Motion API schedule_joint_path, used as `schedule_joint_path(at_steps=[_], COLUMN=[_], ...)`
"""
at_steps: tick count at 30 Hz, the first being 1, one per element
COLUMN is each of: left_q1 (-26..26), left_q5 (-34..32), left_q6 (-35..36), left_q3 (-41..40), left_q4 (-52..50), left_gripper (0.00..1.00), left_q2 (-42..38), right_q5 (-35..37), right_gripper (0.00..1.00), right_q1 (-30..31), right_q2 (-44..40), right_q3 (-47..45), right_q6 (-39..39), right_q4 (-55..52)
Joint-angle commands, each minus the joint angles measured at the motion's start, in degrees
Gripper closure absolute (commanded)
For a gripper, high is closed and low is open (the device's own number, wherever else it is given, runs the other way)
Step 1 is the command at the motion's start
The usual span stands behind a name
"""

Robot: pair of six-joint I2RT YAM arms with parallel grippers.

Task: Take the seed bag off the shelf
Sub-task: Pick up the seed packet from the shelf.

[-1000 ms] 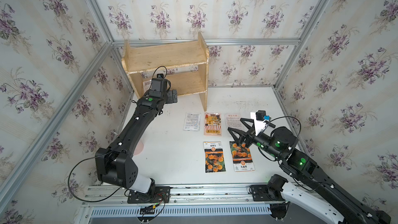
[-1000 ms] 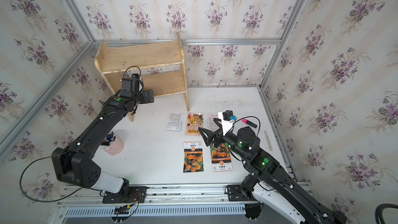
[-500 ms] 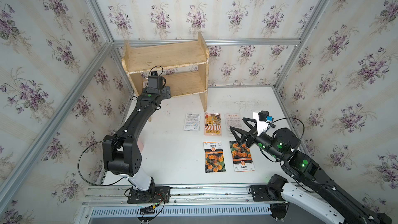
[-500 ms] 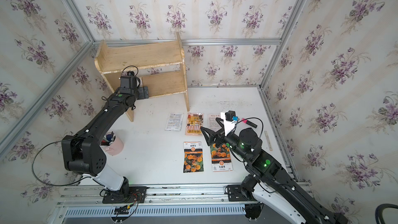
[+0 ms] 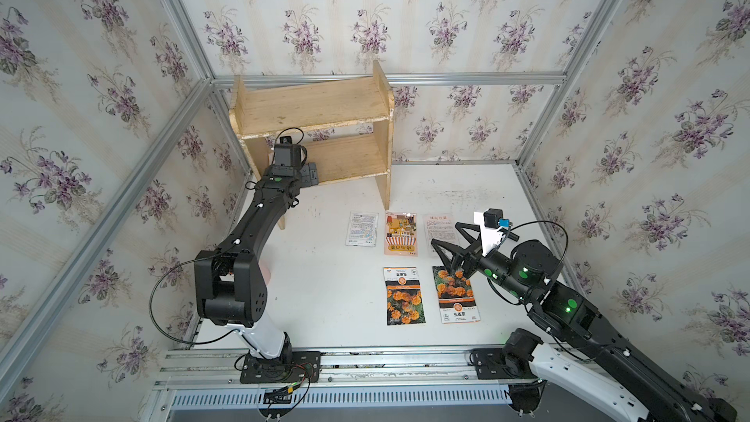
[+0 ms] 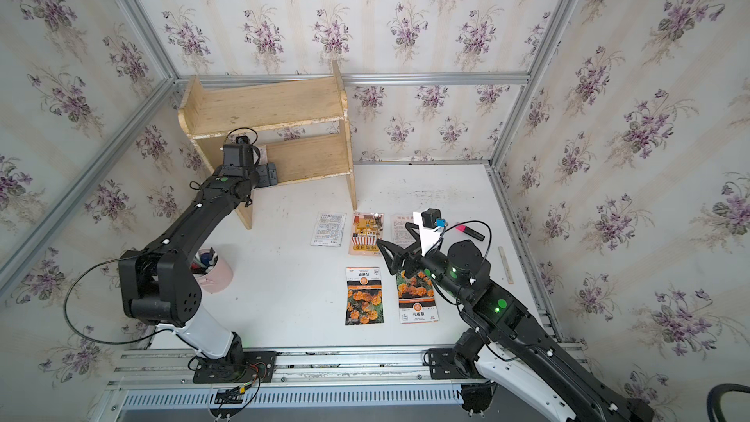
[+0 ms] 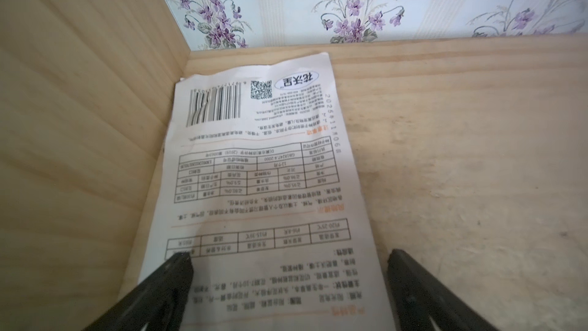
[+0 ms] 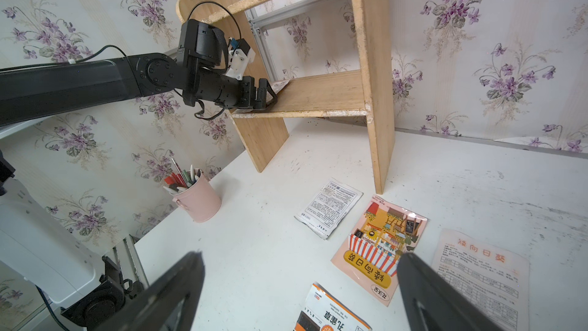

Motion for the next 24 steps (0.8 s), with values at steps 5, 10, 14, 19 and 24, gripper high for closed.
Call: schedule_joint_path(at_steps=[5, 10, 14, 19, 24], left_q1=[-1.31, -3.65, -5.20, -7.16, -7.37], left_q5=[4.33, 4.36, 3.75, 1.73, 0.76], left_q6=[-6.13, -7.77, -8.69, -8.96, -8.80], left_q3=[-4.46, -5.14, -4.14, -3.80, -4.13], left_q4=[-0.57, -1.06, -1.66, -1.94, -1.66], left_gripper=[0.00, 0.00, 0.00, 0.00, 0.00], left_q2=[-5.12, -6.43, -6.71, -8.27, -10.36], right_q5=[-0.17, -0.28, -0.06, 0.14, -0.02], right_gripper=[0.01, 0.02, 0.02, 0.02, 0.02], right_q1=[0.09, 0.09, 0.09, 0.09, 0.09], right_q2=[-0.42, -0.92, -1.53, -2.11, -2.02], right_q3=[-0.28, -0.47, -0.55, -0.67, -0.94], right_q6=[0.68, 1.05, 1.13, 1.23, 1.38], right_q4=[0.46, 0.56, 0.34, 0.18, 0.29])
